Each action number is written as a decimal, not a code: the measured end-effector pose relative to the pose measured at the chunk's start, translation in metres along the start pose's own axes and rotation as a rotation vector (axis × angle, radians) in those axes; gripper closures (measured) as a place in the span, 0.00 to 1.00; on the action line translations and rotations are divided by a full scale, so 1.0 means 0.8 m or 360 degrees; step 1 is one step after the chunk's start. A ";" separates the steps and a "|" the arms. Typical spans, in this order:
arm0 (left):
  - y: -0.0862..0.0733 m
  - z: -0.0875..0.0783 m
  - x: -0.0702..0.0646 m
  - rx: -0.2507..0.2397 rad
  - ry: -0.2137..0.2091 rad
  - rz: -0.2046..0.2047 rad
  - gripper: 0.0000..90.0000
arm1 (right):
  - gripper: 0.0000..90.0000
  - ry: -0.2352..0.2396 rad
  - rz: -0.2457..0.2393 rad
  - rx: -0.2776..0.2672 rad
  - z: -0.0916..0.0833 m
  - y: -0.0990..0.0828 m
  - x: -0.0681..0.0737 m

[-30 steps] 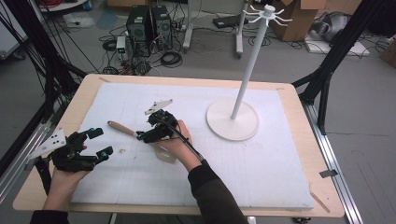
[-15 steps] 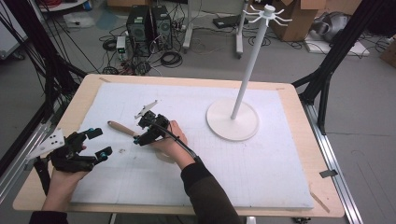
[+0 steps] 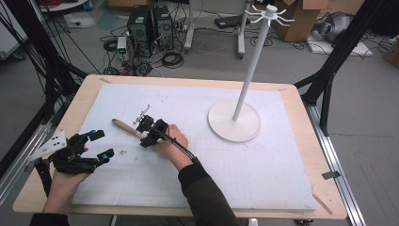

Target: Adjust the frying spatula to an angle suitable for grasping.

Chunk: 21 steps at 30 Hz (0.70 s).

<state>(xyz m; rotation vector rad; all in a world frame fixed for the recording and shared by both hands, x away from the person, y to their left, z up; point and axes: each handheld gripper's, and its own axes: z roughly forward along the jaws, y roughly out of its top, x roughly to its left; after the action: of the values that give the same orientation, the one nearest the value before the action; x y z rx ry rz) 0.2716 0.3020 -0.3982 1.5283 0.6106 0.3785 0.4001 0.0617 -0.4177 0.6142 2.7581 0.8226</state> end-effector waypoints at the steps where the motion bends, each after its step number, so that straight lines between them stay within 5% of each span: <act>1: 0.000 0.000 0.000 0.0000 0.0001 -0.0001 0.15 | 0.61 0.0007 0.0006 0.0020 0.002 0.000 0.000; 8: 0.000 -0.001 0.000 0.0006 0.0005 0.0000 0.15 | 0.71 0.0083 0.0077 0.0061 0.006 -0.002 -0.007; 11: 0.000 -0.002 -0.001 0.0009 0.0007 0.0000 0.15 | 0.85 0.0115 0.0095 0.0072 0.006 -0.001 -0.009; 21: 0.000 -0.005 -0.002 0.0004 0.0016 -0.0001 0.15 | 0.87 0.0108 0.0065 0.0081 0.005 0.000 -0.007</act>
<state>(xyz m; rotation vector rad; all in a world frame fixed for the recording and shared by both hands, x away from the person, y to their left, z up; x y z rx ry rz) 0.2680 0.3048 -0.3978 1.5293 0.6194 0.3851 0.4062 0.0607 -0.4206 0.6662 2.8446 0.7988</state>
